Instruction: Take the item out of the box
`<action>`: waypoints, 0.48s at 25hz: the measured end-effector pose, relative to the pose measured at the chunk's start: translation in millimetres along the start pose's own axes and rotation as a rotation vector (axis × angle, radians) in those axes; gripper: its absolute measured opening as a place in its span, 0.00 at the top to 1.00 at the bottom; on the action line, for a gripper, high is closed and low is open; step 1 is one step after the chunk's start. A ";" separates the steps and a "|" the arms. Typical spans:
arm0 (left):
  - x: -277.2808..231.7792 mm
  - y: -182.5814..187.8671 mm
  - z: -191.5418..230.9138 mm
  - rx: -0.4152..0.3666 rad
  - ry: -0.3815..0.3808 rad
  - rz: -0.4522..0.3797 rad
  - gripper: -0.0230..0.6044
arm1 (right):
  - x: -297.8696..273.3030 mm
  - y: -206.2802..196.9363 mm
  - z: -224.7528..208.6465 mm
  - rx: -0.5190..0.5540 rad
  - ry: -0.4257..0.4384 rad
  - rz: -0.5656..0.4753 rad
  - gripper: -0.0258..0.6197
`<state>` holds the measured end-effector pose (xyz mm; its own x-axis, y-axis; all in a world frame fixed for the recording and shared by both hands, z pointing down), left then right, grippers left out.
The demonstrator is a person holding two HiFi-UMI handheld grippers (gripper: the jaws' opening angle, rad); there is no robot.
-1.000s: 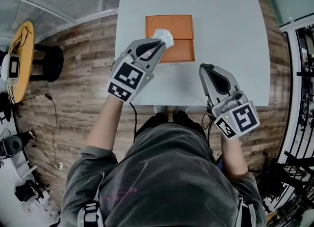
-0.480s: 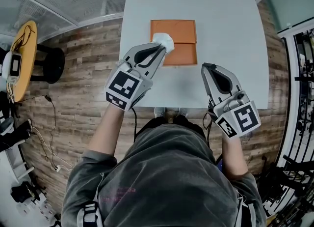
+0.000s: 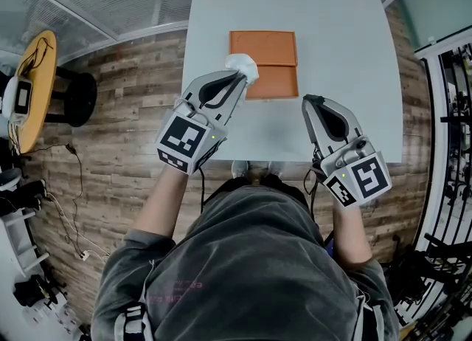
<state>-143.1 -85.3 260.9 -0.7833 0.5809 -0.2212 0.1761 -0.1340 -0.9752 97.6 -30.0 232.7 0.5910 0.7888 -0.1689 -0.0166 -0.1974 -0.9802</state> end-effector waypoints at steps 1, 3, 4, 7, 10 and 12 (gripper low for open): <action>2.0 0.2 0.1 0.002 0.000 -0.006 0.92 | -0.3 0.7 1.3 -0.001 -0.001 -0.003 0.96; 6.5 0.4 -0.2 0.005 0.004 -0.016 0.92 | -1.0 1.8 3.8 -0.006 -0.003 -0.011 0.95; 8.9 0.2 -0.8 0.007 0.007 -0.018 0.92 | -1.2 2.5 5.0 -0.007 -0.003 -0.015 0.95; 14.1 -0.1 -1.7 0.009 0.017 -0.034 0.92 | -2.0 4.3 7.6 -0.003 -0.007 -0.023 0.95; 13.8 -1.2 -3.9 0.009 0.021 -0.041 0.92 | -2.3 4.3 7.7 0.006 -0.015 -0.018 0.95; 13.5 -1.7 -5.4 0.013 0.027 -0.045 0.92 | -2.8 4.6 7.6 0.009 -0.014 -0.015 0.95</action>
<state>-150.8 -72.9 259.6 -0.7739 0.6081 -0.1769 0.1329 -0.1172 -0.9842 89.7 -28.7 227.8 0.5796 0.7999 -0.1558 -0.0155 -0.1804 -0.9835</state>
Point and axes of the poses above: the fingertips, and each gripper's own axes: x backward along the fingers, z to its left, y out of its top, the point moved 10 cm from there along x, backward along the fingers, and after that the axes turned 5 degrees about -y, right-handed, at the moved point
